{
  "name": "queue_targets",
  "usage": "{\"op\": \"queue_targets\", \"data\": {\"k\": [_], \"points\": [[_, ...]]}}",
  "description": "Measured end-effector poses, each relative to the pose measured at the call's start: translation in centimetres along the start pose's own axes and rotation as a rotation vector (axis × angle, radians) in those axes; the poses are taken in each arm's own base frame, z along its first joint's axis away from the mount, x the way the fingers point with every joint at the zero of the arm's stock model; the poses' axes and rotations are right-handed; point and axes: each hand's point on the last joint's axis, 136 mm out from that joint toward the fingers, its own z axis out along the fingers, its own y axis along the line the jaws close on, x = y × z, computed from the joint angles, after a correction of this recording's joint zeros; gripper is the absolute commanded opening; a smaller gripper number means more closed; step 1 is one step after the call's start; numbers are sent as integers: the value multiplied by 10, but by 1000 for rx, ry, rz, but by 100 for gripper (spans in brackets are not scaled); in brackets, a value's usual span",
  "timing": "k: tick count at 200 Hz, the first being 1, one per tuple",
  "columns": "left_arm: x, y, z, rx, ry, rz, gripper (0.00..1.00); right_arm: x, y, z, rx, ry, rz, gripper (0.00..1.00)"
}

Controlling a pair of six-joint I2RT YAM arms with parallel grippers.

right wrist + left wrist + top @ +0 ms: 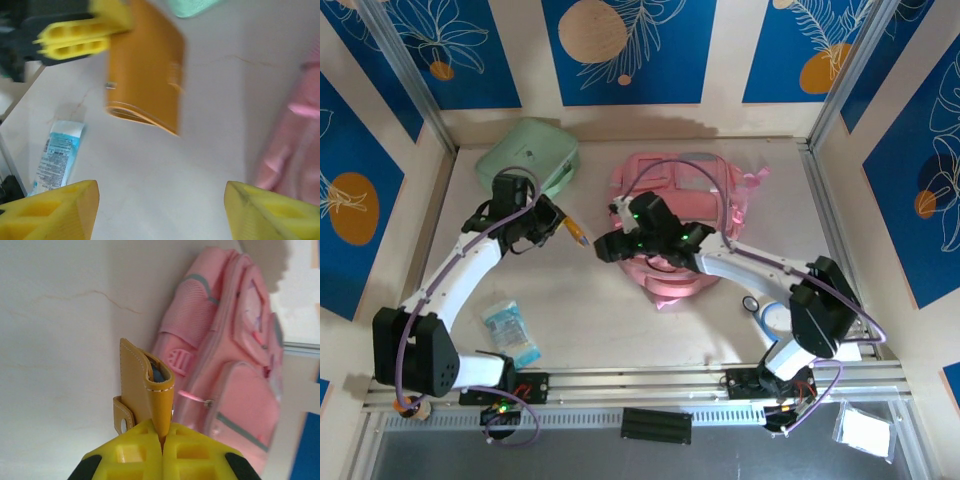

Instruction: Pack books, pencil case, and school supplies into a backpack

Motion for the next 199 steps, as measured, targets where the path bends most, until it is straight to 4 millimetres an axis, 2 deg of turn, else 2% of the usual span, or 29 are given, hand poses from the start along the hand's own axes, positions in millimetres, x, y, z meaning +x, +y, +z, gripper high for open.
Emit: {"op": "queue_targets", "data": {"k": [14, 30, 95, 145, 179, 199], "points": [[1, -10, 1, 43, 8, -40, 5, -8, 12, 11, -27, -28, -82, 67], [2, -19, 1, 85, 19, -75, 5, -16, 18, 19, -37, -52, -150, 67], [-8, -34, 3, 161, -12, -122, 6, -22, 3, 49, 38, -44, -282, 62], [-12, -32, 5, 155, -28, -129, 6, -30, -12, 47, 125, -81, -273, 64], [-2, -21, 7, 108, 6, -139, 5, -35, -33, 27, 139, -143, -211, 73], [-1, -21, 7, 108, 11, -141, 5, -40, -32, 21, 95, -154, -197, 75]]}}
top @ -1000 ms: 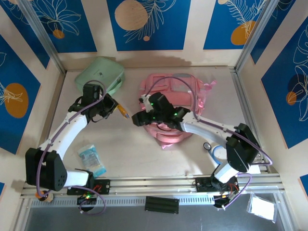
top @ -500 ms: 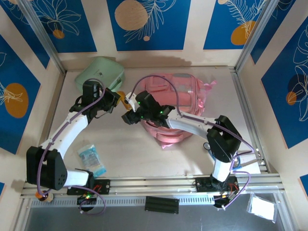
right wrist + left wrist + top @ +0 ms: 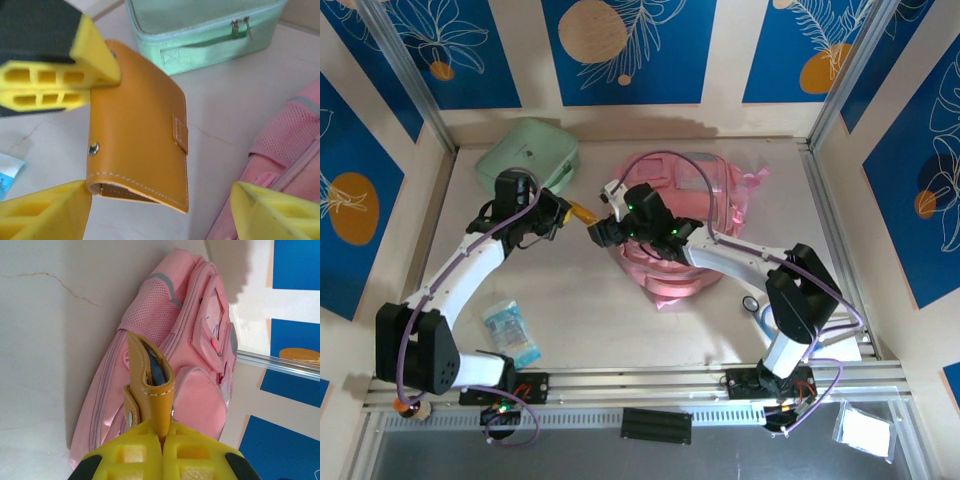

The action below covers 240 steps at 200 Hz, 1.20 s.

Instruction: Pack books, pencil case, and school supplies into a backpack

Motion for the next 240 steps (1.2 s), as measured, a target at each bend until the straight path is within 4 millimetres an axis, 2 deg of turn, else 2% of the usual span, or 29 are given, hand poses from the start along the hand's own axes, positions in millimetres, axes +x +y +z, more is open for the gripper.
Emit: {"op": "queue_targets", "data": {"k": [29, 61, 97, 108, 117, 131, 144, 162, 174, 188, 205, 240], "points": [[1, 2, 0, -7, 6, -4, 6, -9, 17, 2, -93, -4, -20, 78], [3, 2, 0, -7, 14, -6, 6, -16, 28, 9, -161, -4, -30, 77], [4, 2, 0, -4, 21, -6, 7, -4, 23, 22, -138, 26, -28, 67], [4, 2, 0, -4, 21, -6, 8, -1, 19, 24, -122, 34, -27, 60], [4, 2, 0, -4, 22, -5, 9, 0, 19, 24, -115, 36, -36, 51], [4, 1, 0, -2, 24, -7, 15, -1, 19, 25, -106, 34, -43, 35], [4, 0, 0, 1, 23, -7, 25, -1, 19, 25, -101, 33, -50, 25], [3, -2, 0, 16, 19, 8, 44, -1, 18, 25, -92, 33, -42, 20], [3, -1, -1, 18, 8, 12, 53, -1, 18, 24, -91, 32, -34, 20], [0, -1, -5, 21, -16, 52, 59, -1, 16, 18, -89, 30, -13, 19], [-4, -8, -14, 38, -54, 133, 66, -3, 10, 2, -82, 25, 37, 19], [-2, -24, -24, 49, -91, 317, 73, -18, -21, -51, -47, -41, 195, 19]]}}
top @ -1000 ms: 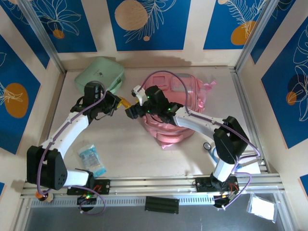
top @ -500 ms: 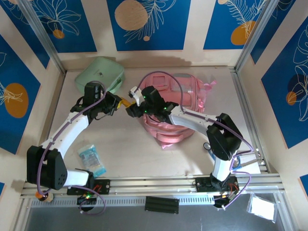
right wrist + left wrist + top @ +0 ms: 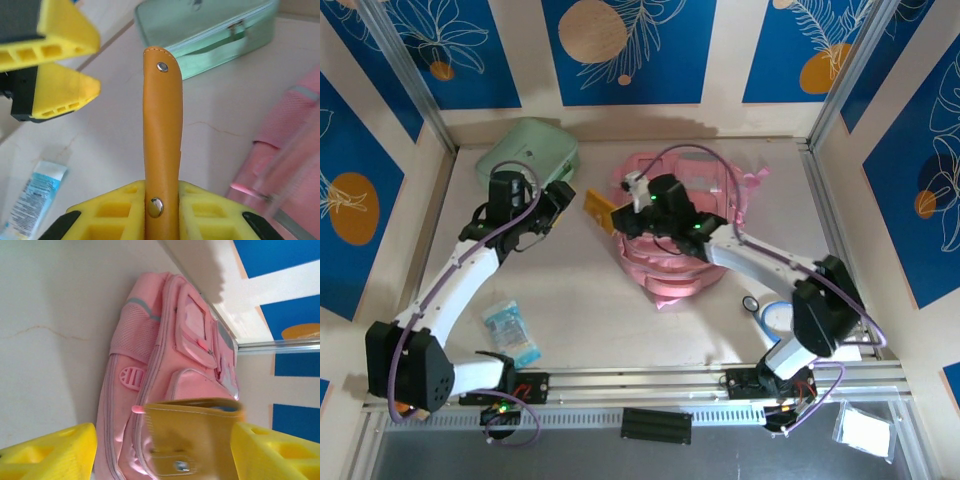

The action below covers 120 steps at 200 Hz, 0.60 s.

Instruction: Pack books, pencil case, and school supplies into a backpack

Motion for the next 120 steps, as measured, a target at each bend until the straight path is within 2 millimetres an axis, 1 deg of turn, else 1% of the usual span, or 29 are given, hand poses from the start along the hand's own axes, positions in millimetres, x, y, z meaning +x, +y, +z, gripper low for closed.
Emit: {"op": "queue_targets", "data": {"k": [22, 41, 65, 85, 105, 120], "points": [[11, -18, 4, 11, 15, 130, 77, -12, -24, -37, 42, -51, 107, 18], [29, -31, 15, 8, 39, 257, 82, -19, -50, -67, 99, -89, 210, 18], [63, -49, 37, 10, 110, 464, 84, -19, -84, -104, 183, -133, 349, 18], [94, -64, 57, 34, 177, 647, 84, -15, -112, -136, 263, -173, 472, 18], [120, -72, 73, 58, 238, 830, 83, -10, -135, -161, 326, -213, 577, 19], [140, -76, 83, 67, 290, 985, 82, -2, -147, -175, 359, -231, 649, 19]]}}
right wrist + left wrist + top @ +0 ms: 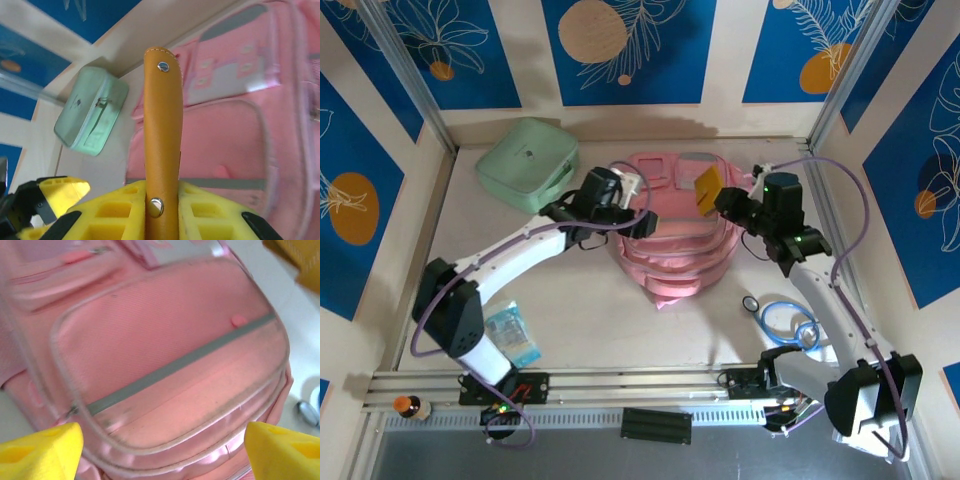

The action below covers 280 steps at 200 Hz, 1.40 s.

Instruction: Pack books, pencil case, and school supplies into a backpack

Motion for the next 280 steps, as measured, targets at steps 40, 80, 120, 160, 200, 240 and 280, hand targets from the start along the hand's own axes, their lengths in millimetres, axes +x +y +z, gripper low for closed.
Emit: {"op": "queue_targets", "data": {"k": [40, 80, 120, 160, 200, 240, 280], "points": [[17, -26, 29, 36, 135, 339, 81, 2, -32, -5, 68, 13, 128, 19], [34, -29, 49, 60, 261, 533, 78, 3, -32, -6, 61, 23, 160, 19], [39, -16, 65, 5, 349, 626, 63, 3, -33, -6, 62, 26, 167, 19], [31, -13, 62, -18, 366, 620, 41, 3, -33, -8, 64, 22, 173, 19], [6, -13, 48, -6, 329, 537, 29, -1, -33, -16, 62, 2, 177, 19], [1, -12, 45, 53, 315, 436, 15, -3, -34, -30, 72, -22, 192, 19], [-4, -19, 45, 105, 291, 412, 0, 4, -44, -45, 124, -27, 225, 19]]}}
